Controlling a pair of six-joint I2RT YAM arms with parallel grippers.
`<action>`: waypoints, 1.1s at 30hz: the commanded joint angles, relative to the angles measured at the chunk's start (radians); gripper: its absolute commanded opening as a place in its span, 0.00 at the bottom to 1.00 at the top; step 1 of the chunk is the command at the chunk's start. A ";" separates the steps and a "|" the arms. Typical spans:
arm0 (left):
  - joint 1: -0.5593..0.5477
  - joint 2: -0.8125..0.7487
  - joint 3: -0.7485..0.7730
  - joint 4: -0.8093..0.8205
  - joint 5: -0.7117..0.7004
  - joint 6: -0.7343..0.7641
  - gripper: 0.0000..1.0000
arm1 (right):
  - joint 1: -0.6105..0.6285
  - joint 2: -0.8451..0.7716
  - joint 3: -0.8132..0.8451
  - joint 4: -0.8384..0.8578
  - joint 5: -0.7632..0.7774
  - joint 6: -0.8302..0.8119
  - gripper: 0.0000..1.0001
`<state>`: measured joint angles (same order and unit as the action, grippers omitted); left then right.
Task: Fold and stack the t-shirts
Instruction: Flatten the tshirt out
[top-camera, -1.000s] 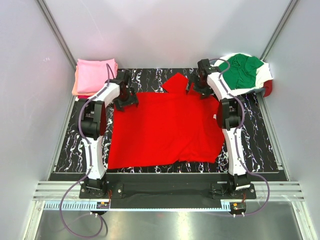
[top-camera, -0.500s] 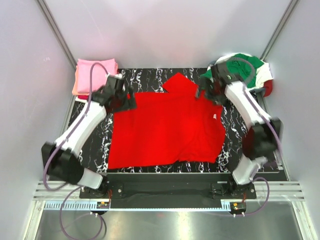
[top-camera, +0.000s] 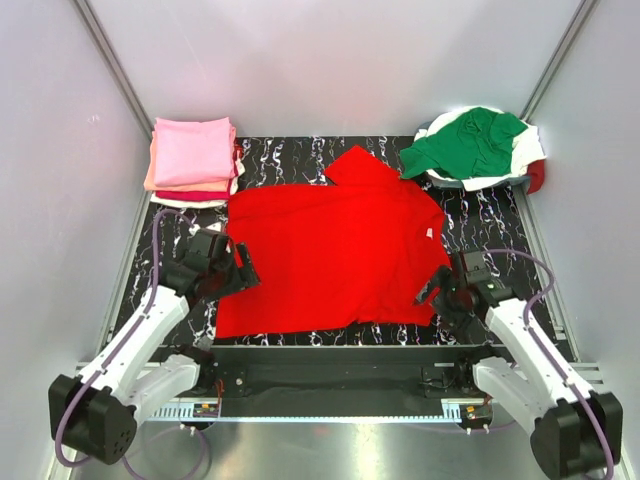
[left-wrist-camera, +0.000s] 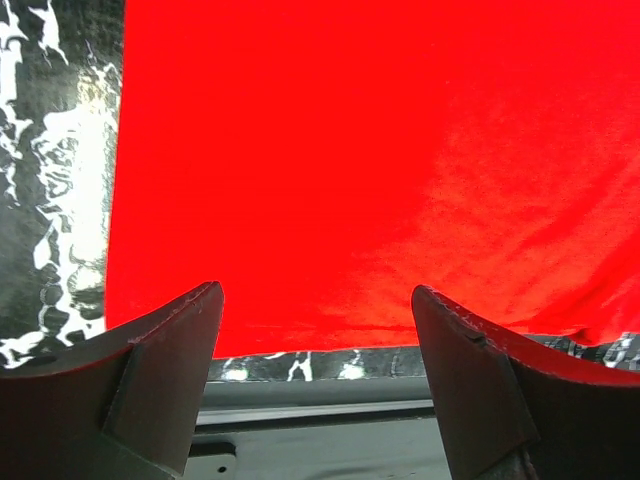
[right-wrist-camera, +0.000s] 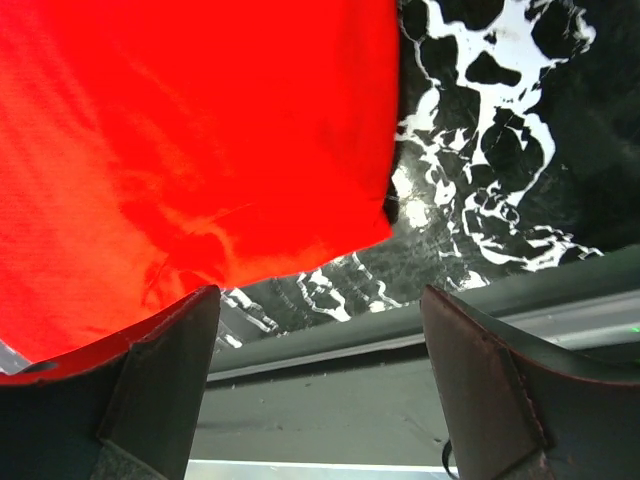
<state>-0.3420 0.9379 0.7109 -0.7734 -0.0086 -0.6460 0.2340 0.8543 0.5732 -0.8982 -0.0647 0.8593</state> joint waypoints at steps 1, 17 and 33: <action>-0.011 -0.040 -0.036 0.046 0.028 -0.061 0.81 | 0.004 0.060 -0.055 0.091 -0.017 0.055 0.87; 0.014 -0.062 0.197 -0.156 -0.114 0.080 0.84 | 0.002 0.302 -0.018 0.298 -0.006 -0.017 0.13; 0.156 -0.106 0.161 -0.052 0.002 0.201 0.86 | 0.048 0.804 0.903 0.088 -0.151 -0.091 0.00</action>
<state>-0.2001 0.8440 0.8894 -0.8925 -0.0532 -0.4690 0.2684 1.4818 1.2827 -0.8112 -0.1432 0.7975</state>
